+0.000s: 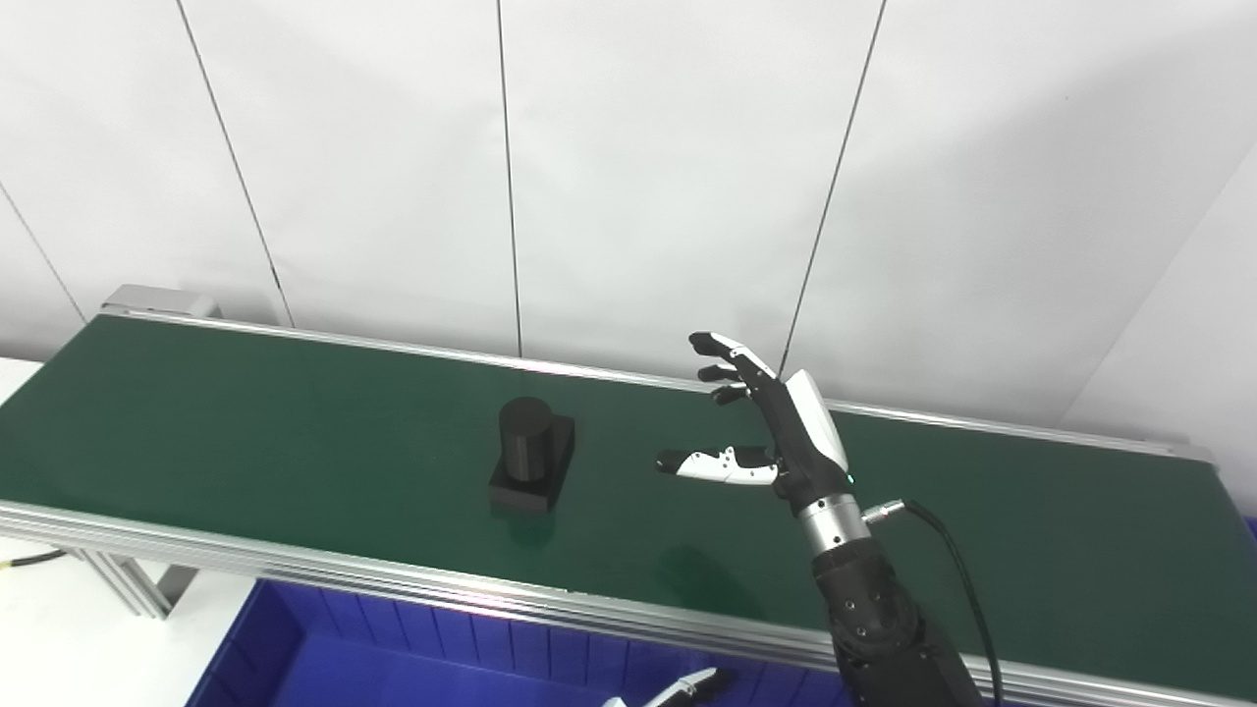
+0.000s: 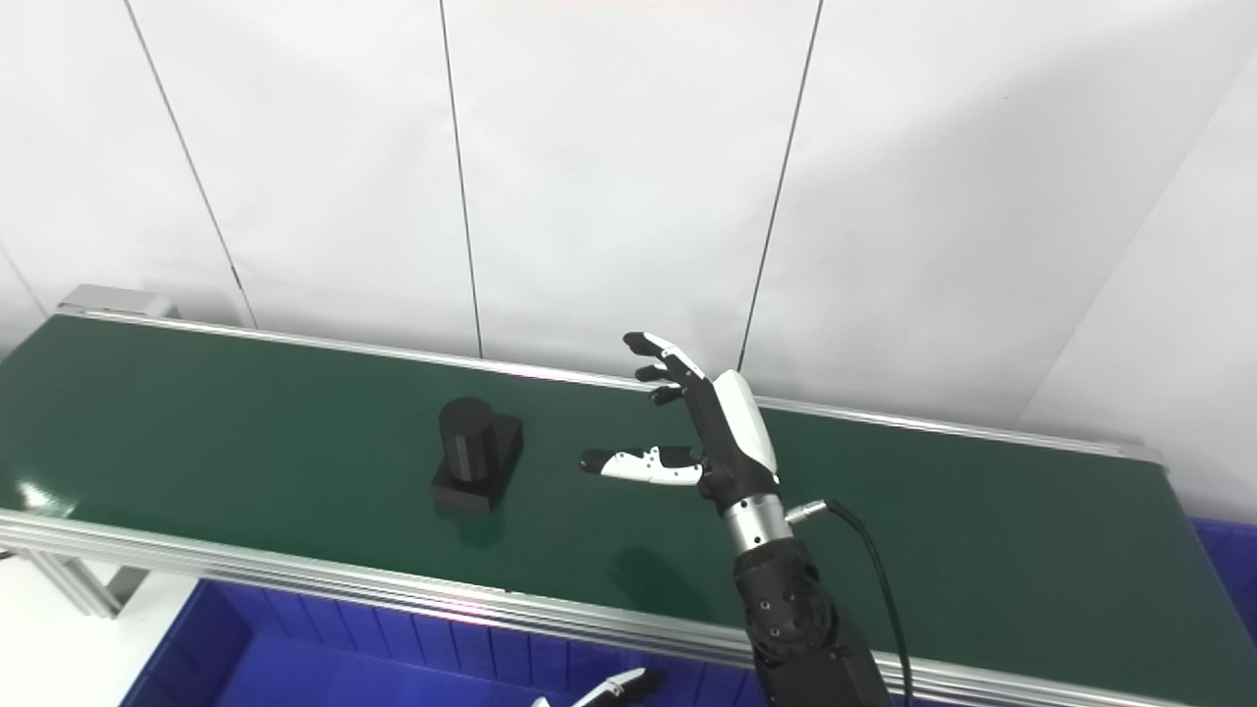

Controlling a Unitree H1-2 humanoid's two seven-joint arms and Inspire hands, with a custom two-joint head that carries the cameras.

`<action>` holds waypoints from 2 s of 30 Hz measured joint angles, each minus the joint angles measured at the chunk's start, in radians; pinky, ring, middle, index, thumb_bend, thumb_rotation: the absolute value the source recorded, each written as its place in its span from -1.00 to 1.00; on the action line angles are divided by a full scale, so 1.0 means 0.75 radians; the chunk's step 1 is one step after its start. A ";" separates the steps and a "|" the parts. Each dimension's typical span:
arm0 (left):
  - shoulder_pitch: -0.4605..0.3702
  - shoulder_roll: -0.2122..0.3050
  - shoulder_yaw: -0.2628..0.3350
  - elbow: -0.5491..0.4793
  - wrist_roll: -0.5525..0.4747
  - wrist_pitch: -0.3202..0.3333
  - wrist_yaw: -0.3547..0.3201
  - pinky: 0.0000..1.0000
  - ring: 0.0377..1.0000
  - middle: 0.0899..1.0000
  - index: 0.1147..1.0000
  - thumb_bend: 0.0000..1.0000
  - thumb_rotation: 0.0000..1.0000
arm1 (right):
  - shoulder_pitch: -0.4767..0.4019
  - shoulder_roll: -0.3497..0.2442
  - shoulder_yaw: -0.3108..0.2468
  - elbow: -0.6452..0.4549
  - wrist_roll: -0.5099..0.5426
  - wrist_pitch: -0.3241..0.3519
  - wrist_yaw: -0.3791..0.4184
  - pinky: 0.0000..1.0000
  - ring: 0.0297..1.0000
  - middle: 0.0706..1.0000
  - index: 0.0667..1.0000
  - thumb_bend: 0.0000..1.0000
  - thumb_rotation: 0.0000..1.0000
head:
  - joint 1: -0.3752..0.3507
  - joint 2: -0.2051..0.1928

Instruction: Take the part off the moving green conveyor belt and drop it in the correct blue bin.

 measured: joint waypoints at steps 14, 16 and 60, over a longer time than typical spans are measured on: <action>0.004 -0.001 0.002 -0.031 0.000 0.000 0.001 0.63 0.65 0.67 0.64 0.70 0.91 | -0.046 -0.006 0.033 0.125 -0.079 0.028 -0.031 0.98 0.75 0.69 0.66 1.00 0.16 | 0.016 0.002; 0.005 -0.002 0.002 -0.032 0.000 0.000 0.001 0.63 0.65 0.67 0.64 0.70 0.92 | -0.046 -0.009 0.036 0.133 -0.085 0.030 -0.046 0.94 0.76 0.70 0.66 1.00 0.17 | 0.020 0.004; 0.038 0.004 0.003 -0.076 0.024 0.000 0.001 0.66 0.65 0.65 0.64 0.67 0.88 | -0.094 -0.044 0.085 0.436 -0.070 0.037 -0.116 0.53 0.68 0.67 0.62 1.00 0.08 | 0.010 0.012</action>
